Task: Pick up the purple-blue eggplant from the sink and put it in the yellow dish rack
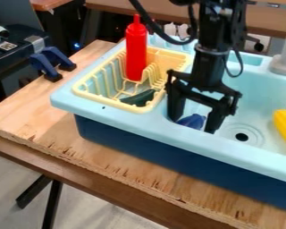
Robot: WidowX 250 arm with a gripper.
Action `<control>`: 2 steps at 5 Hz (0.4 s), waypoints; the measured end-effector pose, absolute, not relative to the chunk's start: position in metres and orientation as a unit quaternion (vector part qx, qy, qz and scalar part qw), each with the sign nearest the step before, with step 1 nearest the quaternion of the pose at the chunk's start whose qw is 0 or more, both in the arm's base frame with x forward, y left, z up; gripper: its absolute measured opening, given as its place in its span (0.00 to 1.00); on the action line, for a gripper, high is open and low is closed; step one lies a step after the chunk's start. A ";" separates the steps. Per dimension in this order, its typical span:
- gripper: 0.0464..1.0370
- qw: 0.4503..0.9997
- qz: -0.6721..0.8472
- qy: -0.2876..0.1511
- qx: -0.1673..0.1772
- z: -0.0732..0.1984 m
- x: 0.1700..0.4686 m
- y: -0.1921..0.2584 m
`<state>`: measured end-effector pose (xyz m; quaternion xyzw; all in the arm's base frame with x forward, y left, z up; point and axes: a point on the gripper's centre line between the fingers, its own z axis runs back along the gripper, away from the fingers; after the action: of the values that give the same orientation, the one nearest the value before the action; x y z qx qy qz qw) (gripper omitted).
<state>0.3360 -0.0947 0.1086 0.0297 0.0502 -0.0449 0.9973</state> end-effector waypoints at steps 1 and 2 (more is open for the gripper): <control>0.97 0.995 -0.046 0.075 0.040 0.101 0.334 -0.095; 0.97 0.992 -0.047 0.101 0.052 0.099 0.331 -0.097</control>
<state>0.3313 -0.0968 0.0992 0.0523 0.1008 -0.0469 0.9924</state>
